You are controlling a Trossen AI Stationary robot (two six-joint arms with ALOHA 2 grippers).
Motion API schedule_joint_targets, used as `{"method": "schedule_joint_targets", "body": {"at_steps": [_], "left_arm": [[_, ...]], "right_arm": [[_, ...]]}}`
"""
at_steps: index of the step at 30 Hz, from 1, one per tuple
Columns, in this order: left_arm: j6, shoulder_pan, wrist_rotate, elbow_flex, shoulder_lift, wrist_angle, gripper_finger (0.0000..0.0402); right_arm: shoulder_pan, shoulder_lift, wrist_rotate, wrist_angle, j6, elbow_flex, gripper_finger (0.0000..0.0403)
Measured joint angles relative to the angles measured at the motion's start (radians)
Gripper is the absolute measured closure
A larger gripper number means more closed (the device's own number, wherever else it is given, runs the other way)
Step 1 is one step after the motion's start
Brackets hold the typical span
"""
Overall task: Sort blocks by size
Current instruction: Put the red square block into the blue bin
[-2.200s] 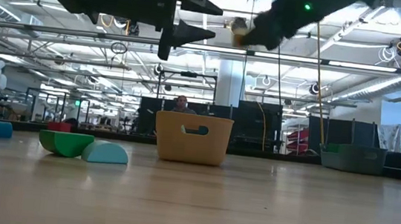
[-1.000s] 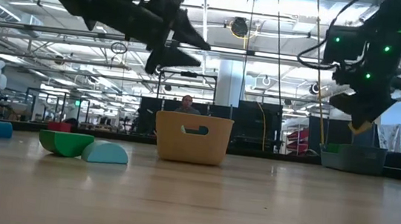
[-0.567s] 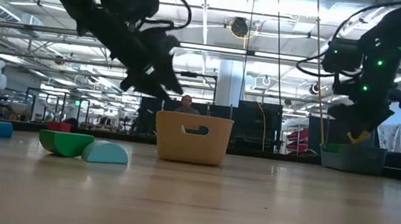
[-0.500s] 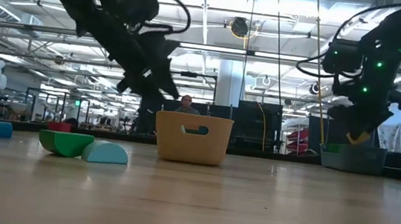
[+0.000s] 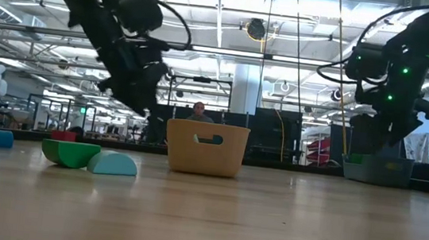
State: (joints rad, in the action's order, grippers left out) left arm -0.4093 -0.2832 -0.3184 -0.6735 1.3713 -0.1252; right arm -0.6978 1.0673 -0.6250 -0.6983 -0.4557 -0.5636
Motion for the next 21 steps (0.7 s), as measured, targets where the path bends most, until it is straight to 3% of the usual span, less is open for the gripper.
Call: {"method": "schedule_joint_targets", "body": {"at_steps": [5,9,14,21], "left_arm": [[-0.028,0.012,-0.048,0.0,-0.051,-0.173,0.0175],[-0.066,0.032,-0.058,0.0,-0.076,-0.282,0.0175],[-0.209,0.037,-0.063,0.0,-0.083,-0.399,0.0175],[-0.397,0.037,-0.084,0.0,-0.083,-0.513,0.0175]], "right_arm": [[0.062,-0.033,0.003,0.007,0.005,0.002,0.0192],[0.175,-0.102,0.003,0.12,0.0,0.002,0.0201],[0.34,-0.164,0.012,0.268,-0.003,0.002,0.0215],[0.483,-0.143,0.029,0.37,-0.003,0.002,0.0225]]}}
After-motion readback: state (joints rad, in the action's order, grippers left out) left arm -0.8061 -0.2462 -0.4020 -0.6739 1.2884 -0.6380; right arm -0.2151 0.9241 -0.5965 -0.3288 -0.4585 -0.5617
